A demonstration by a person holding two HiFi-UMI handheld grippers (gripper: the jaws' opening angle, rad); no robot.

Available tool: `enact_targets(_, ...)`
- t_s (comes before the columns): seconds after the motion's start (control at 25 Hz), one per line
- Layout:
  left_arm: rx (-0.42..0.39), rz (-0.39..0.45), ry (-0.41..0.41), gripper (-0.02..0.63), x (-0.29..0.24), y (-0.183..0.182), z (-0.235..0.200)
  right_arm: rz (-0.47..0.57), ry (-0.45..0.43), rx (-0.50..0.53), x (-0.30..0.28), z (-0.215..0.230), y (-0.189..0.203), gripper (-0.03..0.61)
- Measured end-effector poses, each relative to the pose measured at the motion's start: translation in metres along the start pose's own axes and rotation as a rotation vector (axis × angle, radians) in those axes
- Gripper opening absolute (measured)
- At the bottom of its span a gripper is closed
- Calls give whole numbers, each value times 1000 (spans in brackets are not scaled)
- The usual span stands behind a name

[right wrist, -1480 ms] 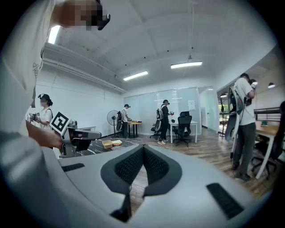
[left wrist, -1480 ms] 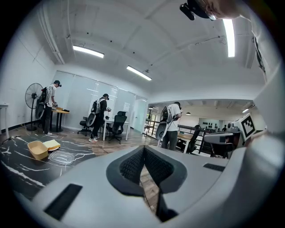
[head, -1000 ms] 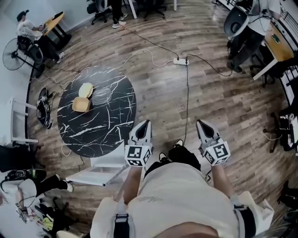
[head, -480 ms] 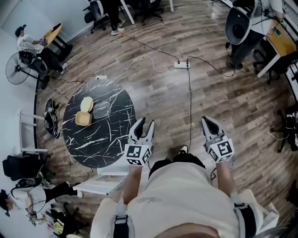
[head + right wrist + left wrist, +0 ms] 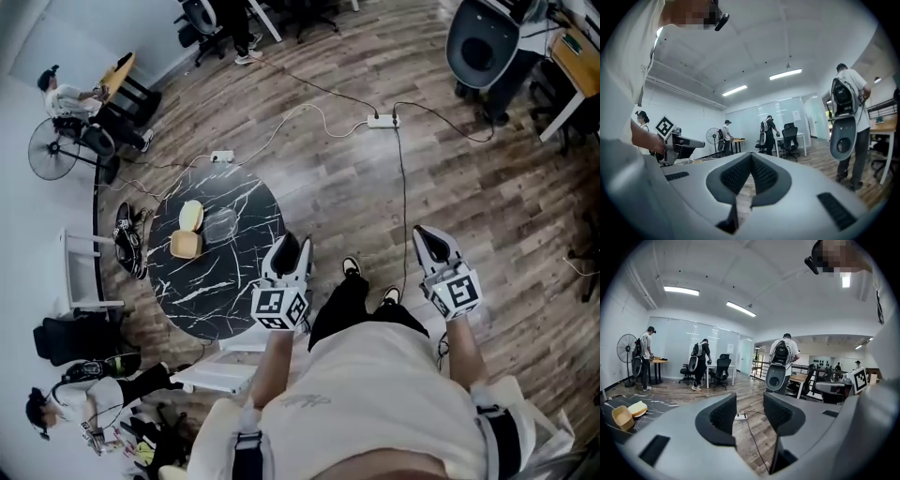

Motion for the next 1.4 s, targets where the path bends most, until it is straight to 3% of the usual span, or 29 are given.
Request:
enact_targets(0.16, -7, -30, 19, 178, -25, 16, -10, -88, 0, -7, -11, 1, 21, 5)
enact_targets(0.32, 7, -10, 37, 178, -63, 28, -27, -84, -4, -103, -33, 11, 30, 6)
enact_targets(0.64, 11, 35, 41, 178, -146, 24, -97, -100, -67, -48, -159, 49, 17, 6)
enact_targets(0.8, 44, 40, -6, 178, -172, 27, -150, -118, -161, 82, -243, 39, 4, 6)
enact_targets(1.04, 34, 76, -67, 178, -181, 23, -216, -169, -275, 106, -319, 11, 9, 6)
enact_targets(1.24, 37, 99, -177, 178, -165, 32, -249, -192, -376, 137, -373, -2, 14, 6)
enact_targets(1.4, -40, 85, -252, 178, -141, 35, -259, -212, -500, 155, -406, -25, 21, 5)
Point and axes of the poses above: the fingertips, and each gripper's own axes: x backward along the fingers, z to its right, y out of its underside, the point moved 10 cm from there along x, backward along the fingers, and after that the axes turned 13 degrees about z, right-handed, at the moved point
